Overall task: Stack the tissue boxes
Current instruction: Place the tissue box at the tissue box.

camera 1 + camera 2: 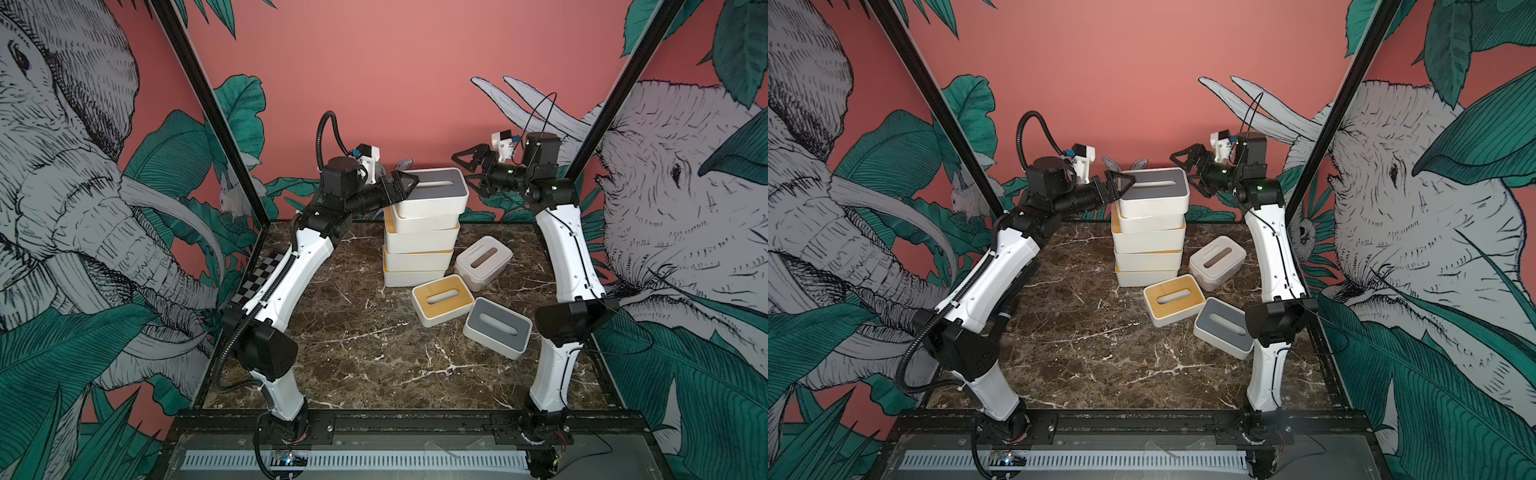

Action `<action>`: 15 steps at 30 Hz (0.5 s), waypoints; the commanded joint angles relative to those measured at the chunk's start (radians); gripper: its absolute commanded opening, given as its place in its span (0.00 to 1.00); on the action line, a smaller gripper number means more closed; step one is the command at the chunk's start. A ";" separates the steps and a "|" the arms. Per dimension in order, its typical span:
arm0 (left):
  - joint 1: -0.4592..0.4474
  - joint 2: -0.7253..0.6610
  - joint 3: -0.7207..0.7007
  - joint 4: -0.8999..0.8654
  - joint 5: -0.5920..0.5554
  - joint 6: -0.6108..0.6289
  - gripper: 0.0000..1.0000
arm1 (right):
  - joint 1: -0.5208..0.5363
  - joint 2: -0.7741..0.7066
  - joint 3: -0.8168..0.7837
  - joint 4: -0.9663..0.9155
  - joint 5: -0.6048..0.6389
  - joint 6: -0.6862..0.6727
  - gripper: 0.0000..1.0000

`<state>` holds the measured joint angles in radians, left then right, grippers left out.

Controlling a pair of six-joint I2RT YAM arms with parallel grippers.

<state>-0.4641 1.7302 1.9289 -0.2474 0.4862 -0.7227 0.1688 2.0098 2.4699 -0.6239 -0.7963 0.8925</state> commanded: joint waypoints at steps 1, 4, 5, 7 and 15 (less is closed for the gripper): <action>-0.024 -0.048 -0.005 0.038 0.030 -0.001 1.00 | 0.040 0.004 0.038 0.066 -0.060 0.020 0.99; -0.024 -0.046 -0.003 0.028 0.022 0.009 1.00 | 0.050 0.014 0.044 0.069 -0.058 0.023 0.99; -0.023 -0.043 -0.002 0.027 0.023 0.008 1.00 | 0.052 0.016 0.047 0.069 -0.058 0.023 0.99; -0.024 -0.031 0.010 0.021 0.023 0.009 1.00 | 0.054 0.022 0.049 0.071 -0.054 0.025 0.99; -0.022 -0.003 0.046 0.004 0.015 0.019 1.00 | 0.062 0.030 0.049 0.083 -0.053 0.034 0.99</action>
<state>-0.4641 1.7229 1.9366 -0.2577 0.4591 -0.7132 0.1864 2.0407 2.4886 -0.5941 -0.7799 0.9096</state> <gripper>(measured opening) 0.995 0.993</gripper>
